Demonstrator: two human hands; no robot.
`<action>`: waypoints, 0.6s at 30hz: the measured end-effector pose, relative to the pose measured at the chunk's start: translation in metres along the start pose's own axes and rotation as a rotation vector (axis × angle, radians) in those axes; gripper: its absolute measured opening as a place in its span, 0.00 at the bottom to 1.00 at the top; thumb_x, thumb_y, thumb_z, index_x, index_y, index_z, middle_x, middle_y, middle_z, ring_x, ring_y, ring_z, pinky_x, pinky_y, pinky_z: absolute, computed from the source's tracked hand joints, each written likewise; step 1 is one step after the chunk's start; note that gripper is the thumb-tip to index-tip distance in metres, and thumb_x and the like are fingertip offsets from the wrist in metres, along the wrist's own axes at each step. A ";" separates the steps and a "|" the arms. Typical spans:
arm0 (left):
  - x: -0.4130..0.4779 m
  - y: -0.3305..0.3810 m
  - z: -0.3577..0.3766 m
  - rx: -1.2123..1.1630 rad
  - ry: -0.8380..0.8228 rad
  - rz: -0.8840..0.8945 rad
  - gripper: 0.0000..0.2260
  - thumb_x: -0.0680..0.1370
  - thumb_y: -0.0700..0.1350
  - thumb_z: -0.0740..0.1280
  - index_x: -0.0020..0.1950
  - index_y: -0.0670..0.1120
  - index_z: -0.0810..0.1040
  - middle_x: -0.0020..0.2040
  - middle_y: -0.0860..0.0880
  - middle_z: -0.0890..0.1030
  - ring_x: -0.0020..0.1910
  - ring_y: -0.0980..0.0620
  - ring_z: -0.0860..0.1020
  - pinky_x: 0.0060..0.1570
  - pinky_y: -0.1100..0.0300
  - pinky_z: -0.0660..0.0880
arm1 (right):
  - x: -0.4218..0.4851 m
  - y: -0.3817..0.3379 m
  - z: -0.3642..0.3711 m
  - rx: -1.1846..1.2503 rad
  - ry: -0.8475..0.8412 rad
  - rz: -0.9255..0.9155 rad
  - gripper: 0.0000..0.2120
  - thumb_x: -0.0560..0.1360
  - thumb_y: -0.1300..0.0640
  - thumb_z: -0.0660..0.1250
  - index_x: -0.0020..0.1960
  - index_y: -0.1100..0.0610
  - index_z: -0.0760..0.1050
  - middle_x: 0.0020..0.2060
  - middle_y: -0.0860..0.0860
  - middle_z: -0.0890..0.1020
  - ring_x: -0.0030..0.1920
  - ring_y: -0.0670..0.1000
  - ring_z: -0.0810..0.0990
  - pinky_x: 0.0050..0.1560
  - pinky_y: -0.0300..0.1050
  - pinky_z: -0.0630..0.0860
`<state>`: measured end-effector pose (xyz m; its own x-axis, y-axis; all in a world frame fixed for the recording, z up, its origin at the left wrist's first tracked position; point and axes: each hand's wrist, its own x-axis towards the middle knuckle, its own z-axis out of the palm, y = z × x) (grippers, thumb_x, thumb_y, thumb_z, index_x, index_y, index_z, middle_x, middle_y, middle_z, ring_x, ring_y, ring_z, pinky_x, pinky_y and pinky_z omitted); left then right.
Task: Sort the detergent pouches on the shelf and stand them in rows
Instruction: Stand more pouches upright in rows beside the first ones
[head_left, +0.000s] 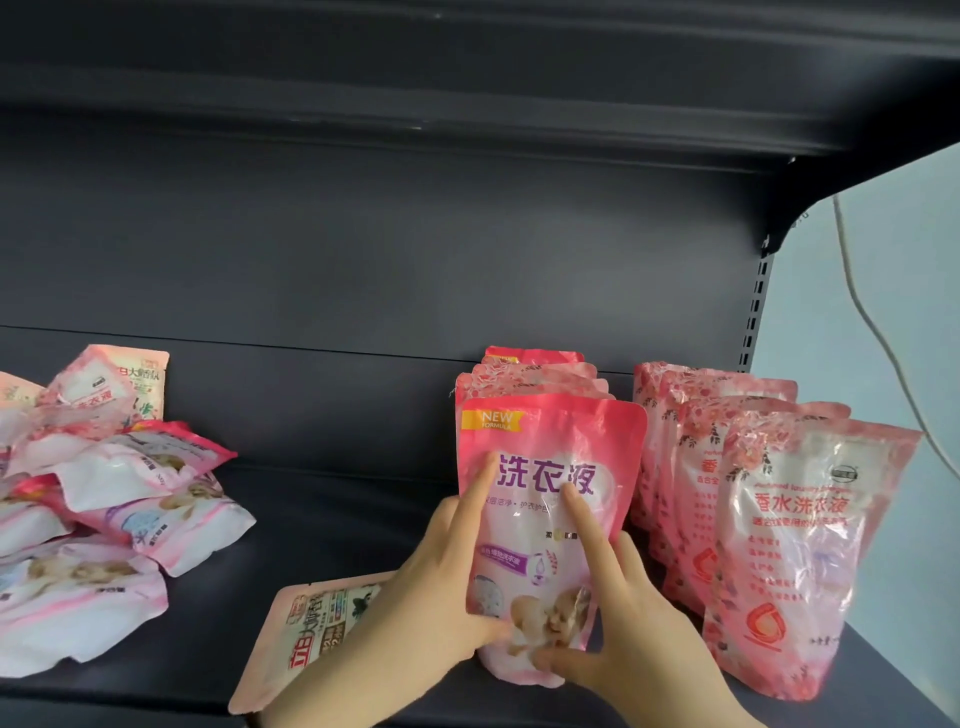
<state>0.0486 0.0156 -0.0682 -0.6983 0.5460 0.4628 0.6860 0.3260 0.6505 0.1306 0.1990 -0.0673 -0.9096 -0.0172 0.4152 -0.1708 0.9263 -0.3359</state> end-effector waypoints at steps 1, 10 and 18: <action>0.002 0.001 0.001 0.031 0.010 -0.002 0.59 0.64 0.45 0.79 0.69 0.75 0.34 0.59 0.75 0.56 0.58 0.77 0.65 0.50 0.63 0.79 | 0.002 0.000 0.000 -0.005 0.002 0.005 0.61 0.62 0.40 0.76 0.64 0.25 0.23 0.56 0.36 0.58 0.42 0.41 0.76 0.40 0.41 0.80; 0.013 0.002 0.005 0.149 0.068 0.016 0.58 0.69 0.47 0.77 0.66 0.73 0.26 0.59 0.64 0.58 0.55 0.65 0.71 0.48 0.70 0.74 | 0.012 0.005 0.003 0.063 0.030 -0.001 0.63 0.64 0.52 0.78 0.64 0.23 0.25 0.55 0.37 0.59 0.41 0.45 0.78 0.38 0.45 0.80; -0.001 0.004 -0.007 0.230 0.014 0.002 0.58 0.65 0.54 0.78 0.67 0.74 0.28 0.64 0.60 0.66 0.59 0.62 0.71 0.55 0.65 0.72 | 0.004 0.001 -0.006 0.018 -0.021 0.010 0.61 0.62 0.40 0.77 0.65 0.25 0.25 0.57 0.38 0.68 0.41 0.44 0.78 0.39 0.42 0.80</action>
<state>0.0507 0.0110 -0.0620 -0.6986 0.5363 0.4735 0.7147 0.4933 0.4958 0.1291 0.2025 -0.0611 -0.9189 -0.0158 0.3941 -0.1682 0.9195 -0.3553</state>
